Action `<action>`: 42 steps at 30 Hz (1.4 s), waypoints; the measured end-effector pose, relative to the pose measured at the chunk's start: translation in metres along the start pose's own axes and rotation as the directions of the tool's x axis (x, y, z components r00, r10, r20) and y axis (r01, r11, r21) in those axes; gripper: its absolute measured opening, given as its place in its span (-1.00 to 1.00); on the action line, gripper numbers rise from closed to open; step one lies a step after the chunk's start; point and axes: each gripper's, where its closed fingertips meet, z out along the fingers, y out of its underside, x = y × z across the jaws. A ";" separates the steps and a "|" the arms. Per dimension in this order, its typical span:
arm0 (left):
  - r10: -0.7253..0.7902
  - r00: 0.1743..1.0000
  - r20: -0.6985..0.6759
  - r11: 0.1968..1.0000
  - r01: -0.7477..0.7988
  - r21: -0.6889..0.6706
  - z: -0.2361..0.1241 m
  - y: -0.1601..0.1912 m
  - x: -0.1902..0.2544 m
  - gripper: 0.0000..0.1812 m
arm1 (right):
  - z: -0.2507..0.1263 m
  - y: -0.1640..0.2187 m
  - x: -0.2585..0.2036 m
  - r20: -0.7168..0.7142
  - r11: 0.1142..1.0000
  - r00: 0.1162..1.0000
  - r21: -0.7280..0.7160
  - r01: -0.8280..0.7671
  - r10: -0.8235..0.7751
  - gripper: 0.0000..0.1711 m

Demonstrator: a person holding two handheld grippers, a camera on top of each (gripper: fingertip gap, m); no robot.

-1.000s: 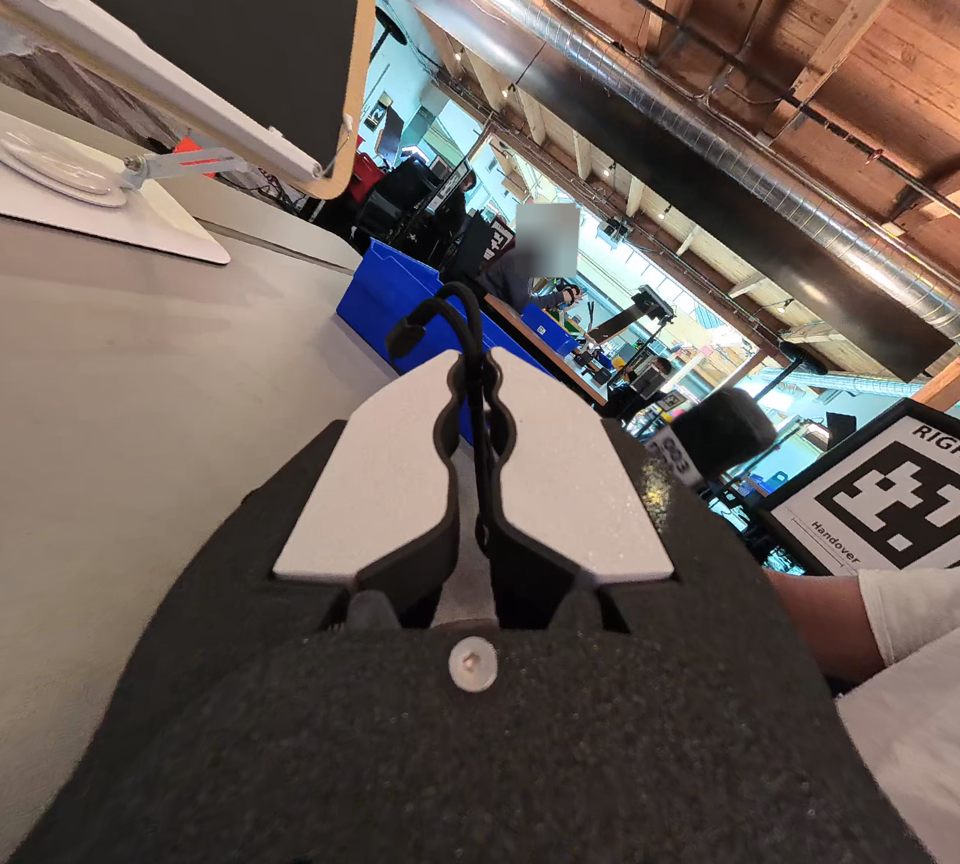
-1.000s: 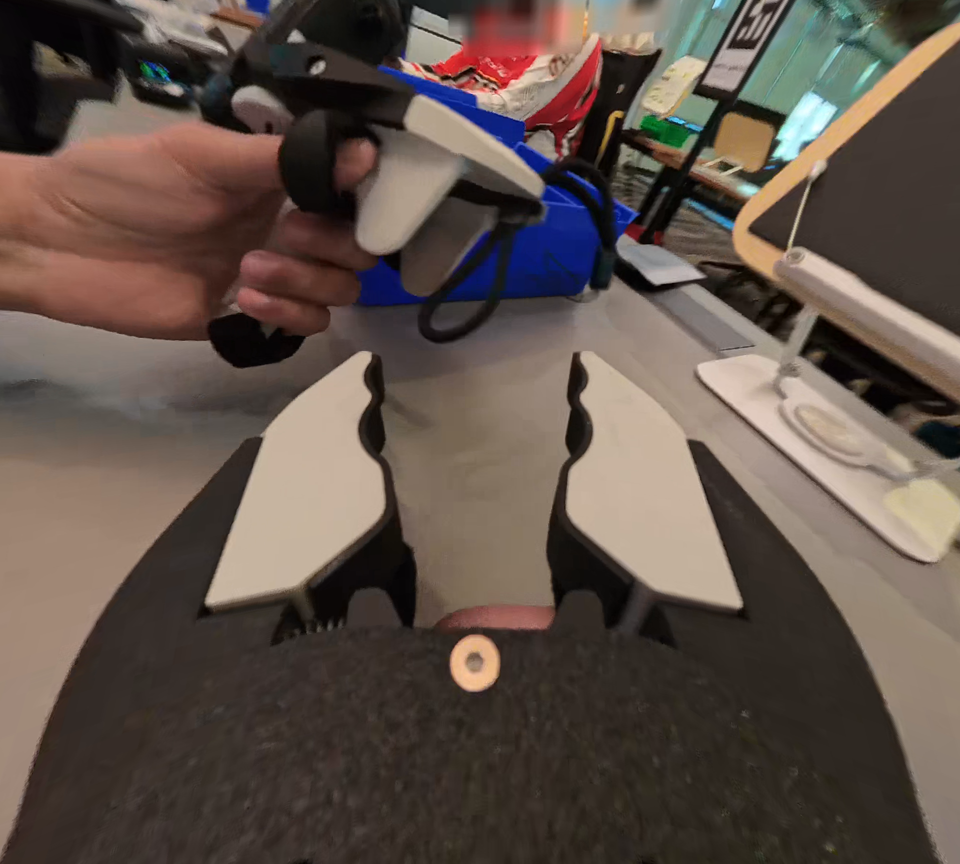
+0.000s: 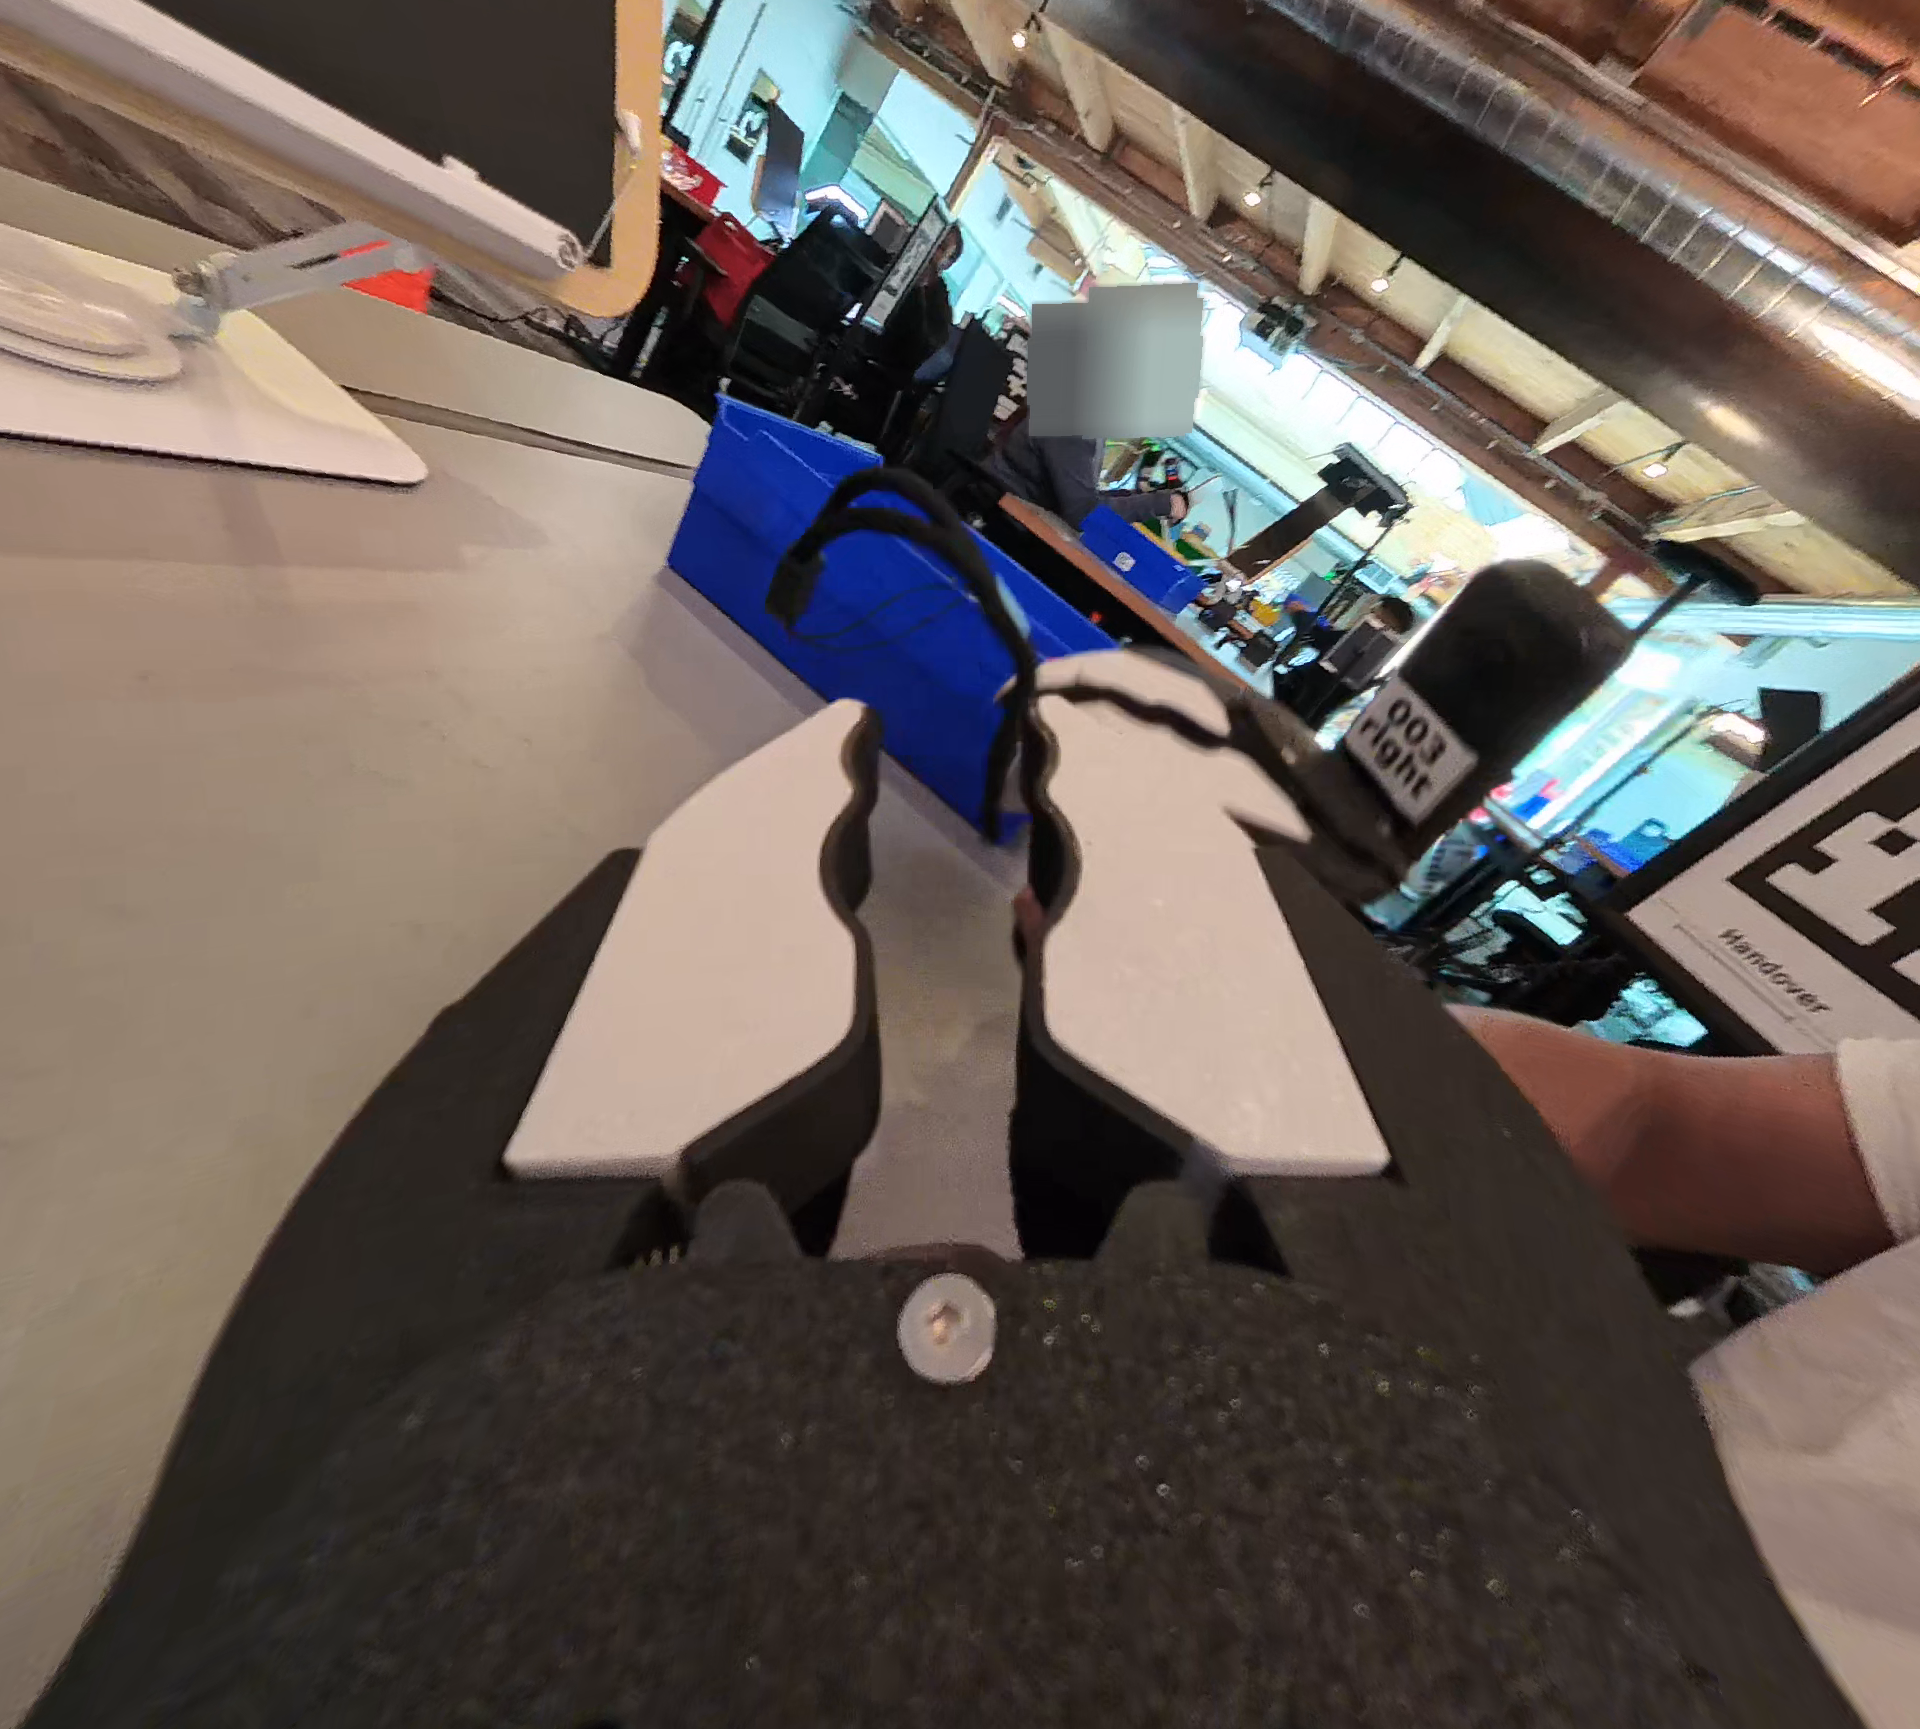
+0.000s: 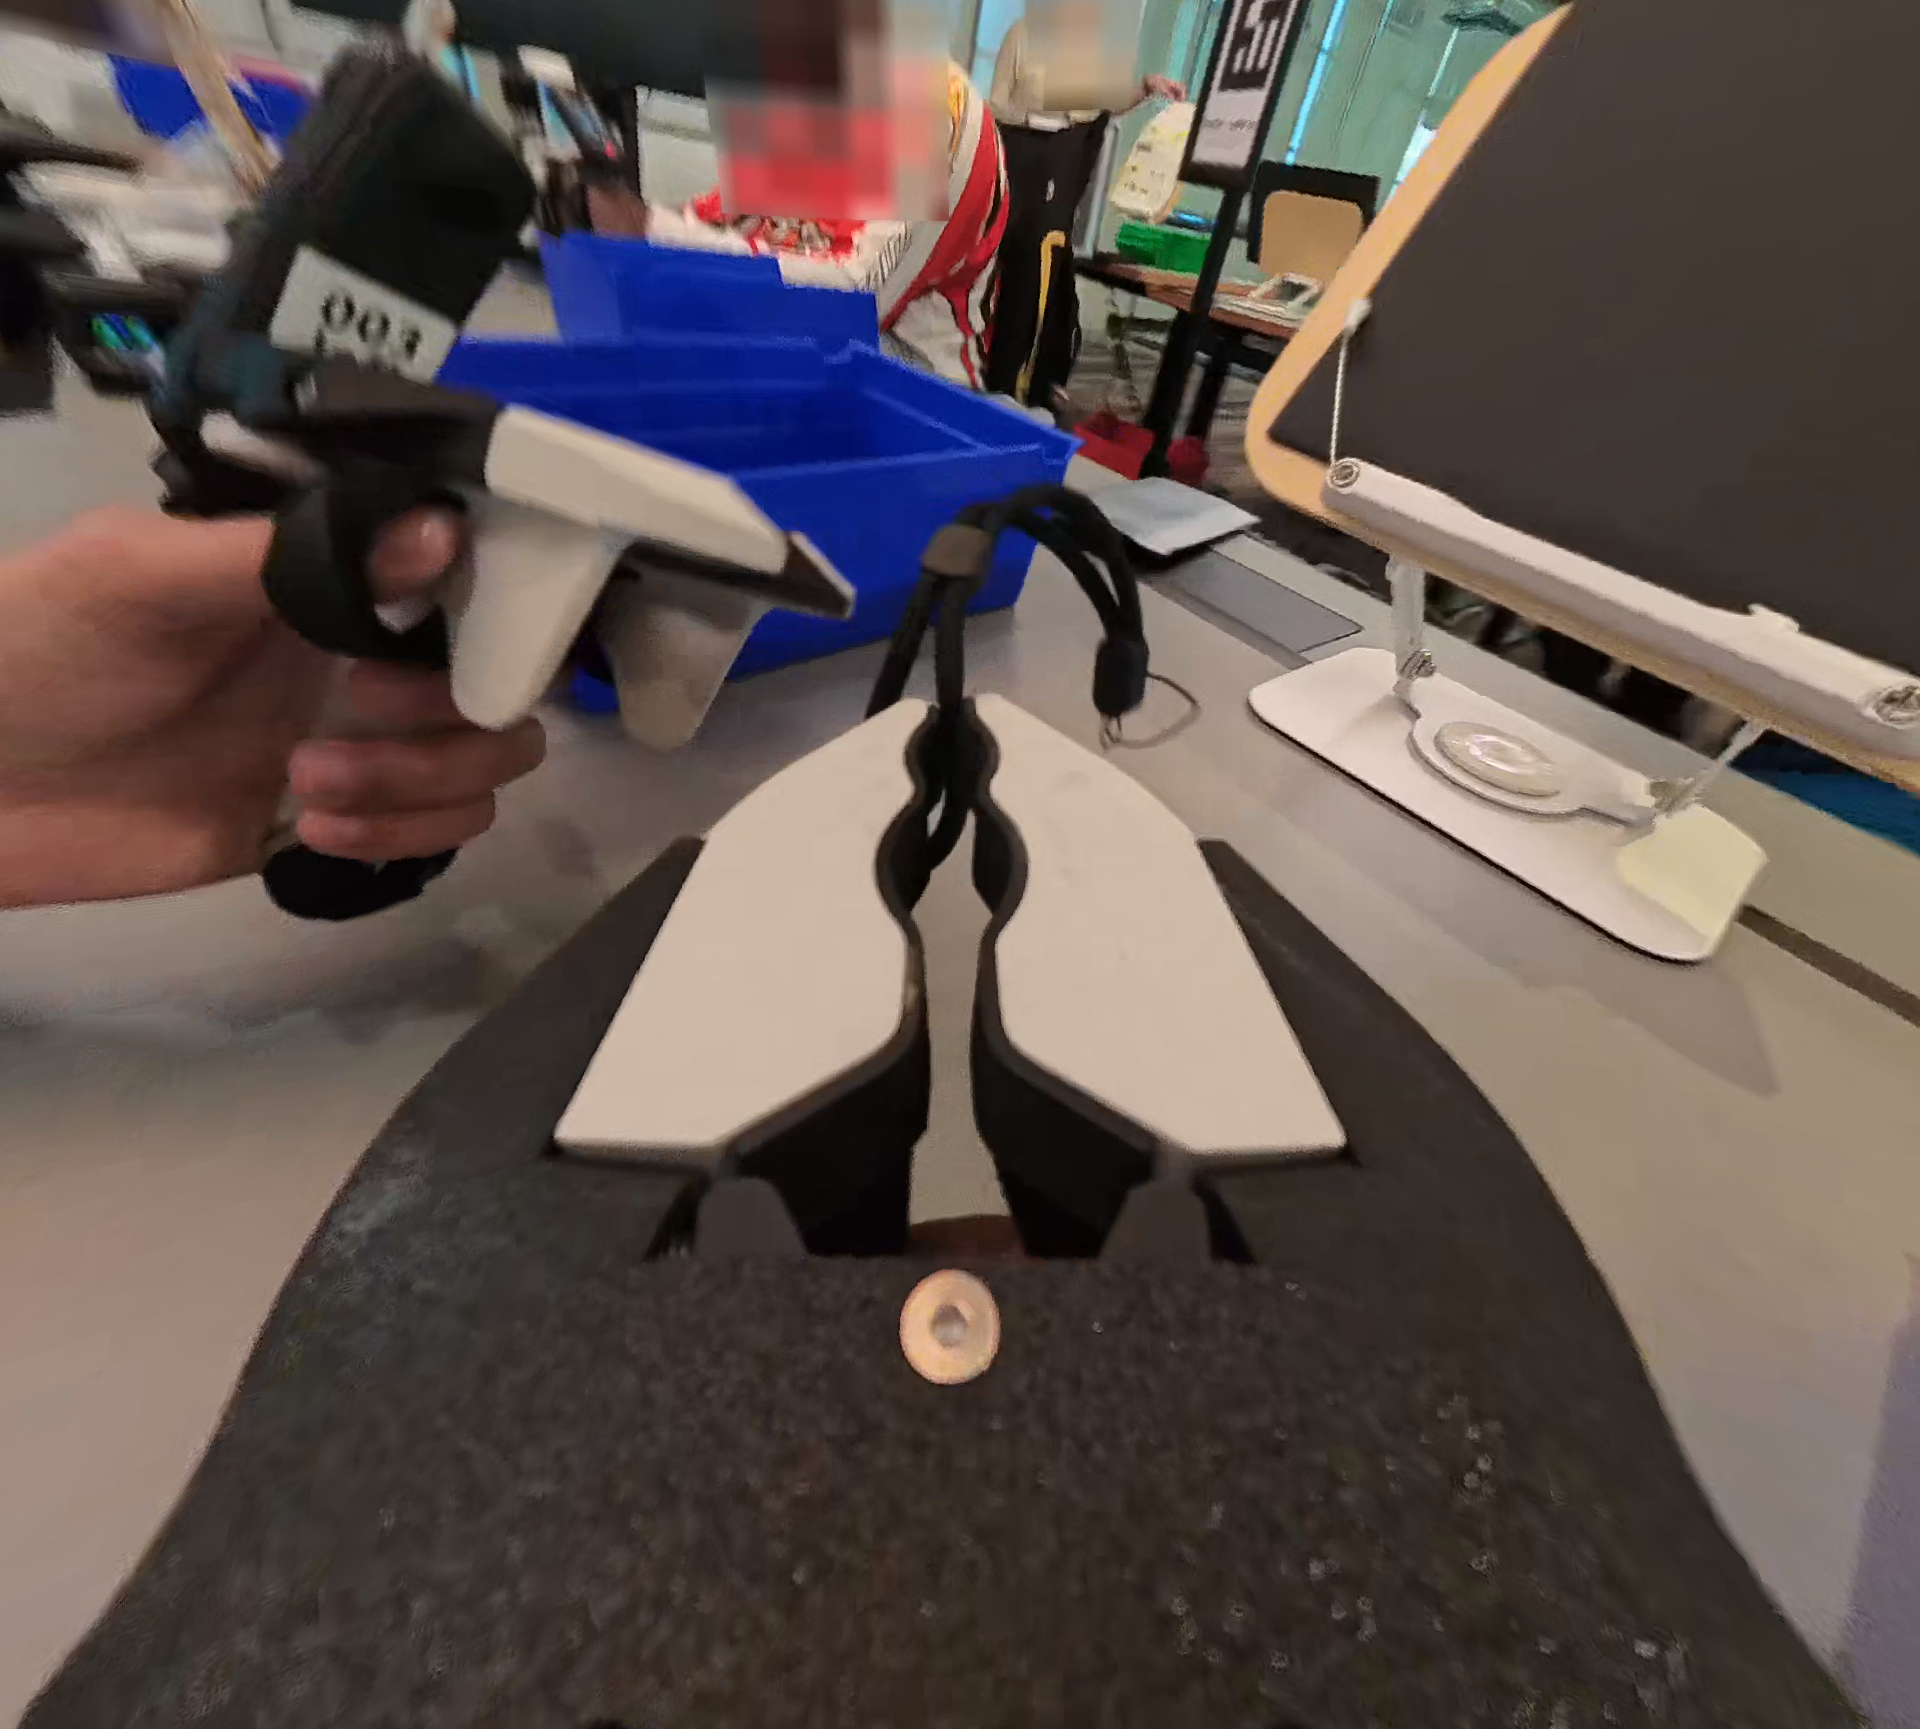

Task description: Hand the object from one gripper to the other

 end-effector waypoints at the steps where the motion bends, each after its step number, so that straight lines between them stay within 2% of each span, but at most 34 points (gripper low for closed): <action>1: 0.027 1.000 0.014 1.000 -0.026 -0.005 -0.001 -0.001 -0.001 -0.72 | -0.006 -0.006 0.006 0.039 0.997 0.997 0.028 -0.065 0.064 -0.98; 4: 0.189 0.979 0.080 0.980 -0.183 -0.083 -0.002 0.004 -0.005 -0.66 | -0.019 -0.012 0.020 0.204 0.947 0.928 0.016 -0.321 0.311 -0.98; 6: 0.392 0.913 0.113 0.909 -0.366 -0.198 0.000 0.014 -0.006 -0.55 | -0.027 -0.012 0.020 0.358 0.869 0.801 -0.066 -0.491 0.480 -0.98; 8: 0.563 0.819 0.109 0.805 -0.514 -0.296 0.002 0.025 -0.004 -0.49 | -0.035 -0.014 0.013 0.493 0.766 0.615 -0.193 -0.613 0.616 -0.98; 9: 0.601 0.795 0.087 0.775 -0.552 -0.309 0.004 0.029 0.000 -0.47 | -0.041 -0.017 0.007 0.553 0.717 0.508 -0.265 -0.645 0.661 -0.98; 11: 0.592 0.805 0.032 0.775 -0.559 -0.296 0.008 0.035 0.014 -0.42 | -0.053 -0.020 -0.007 0.627 0.647 0.324 -0.394 -0.653 0.709 -0.98; 15: 0.568 0.823 -0.029 0.793 -0.556 -0.247 0.013 0.036 0.031 -0.34 | -0.065 -0.016 -0.030 0.668 0.633 0.196 -0.508 -0.585 0.718 -0.98; 17: 0.552 0.831 -0.070 0.801 -0.551 -0.232 0.014 0.039 0.039 -0.39 | -0.060 -0.005 -0.035 0.640 0.636 0.226 -0.532 -0.559 0.734 -0.98; 19: 0.548 0.831 -0.093 0.799 -0.554 -0.234 0.016 0.043 0.044 -0.45 | -0.060 -0.002 -0.040 0.631 0.605 0.178 -0.567 -0.559 0.755 -0.98; 22: 0.595 0.797 -0.101 0.755 -0.598 -0.270 0.018 0.052 0.043 -0.62 | -0.060 0.001 -0.042 0.623 0.588 0.153 -0.587 -0.556 0.767 -0.98; 25: 0.640 0.764 -0.081 0.714 -0.630 -0.305 0.018 0.057 0.038 -0.89 | -0.061 0.003 -0.044 0.620 0.589 0.152 -0.597 -0.545 0.770 -0.98; 29: 0.660 0.748 -0.067 0.690 -0.639 -0.339 0.019 0.062 0.033 -0.95 | -0.057 0.007 -0.038 0.601 0.576 0.171 -0.587 -0.569 0.781 -0.97; 32: 0.666 0.744 -0.048 0.686 -0.637 -0.353 0.019 0.062 0.030 -0.95 | -0.052 0.008 -0.030 0.602 0.597 0.228 -0.532 -0.600 0.765 -0.90; 35: 0.647 0.762 -0.023 0.710 -0.613 -0.346 0.019 0.057 0.027 -0.95 | -0.044 0.009 -0.017 0.590 0.624 0.312 -0.449 -0.640 0.745 -0.67; 39: 0.586 0.810 0.031 0.774 -0.548 -0.319 0.014 0.047 0.019 -0.96 | -0.040 0.013 -0.012 0.574 0.639 0.357 -0.419 -0.645 0.737 -0.45; 42: 0.561 0.821 0.103 0.805 -0.513 -0.298 0.008 0.034 0.008 -0.96 | -0.031 0.018 -0.010 0.534 0.704 0.485 -0.353 -0.616 0.693 -0.36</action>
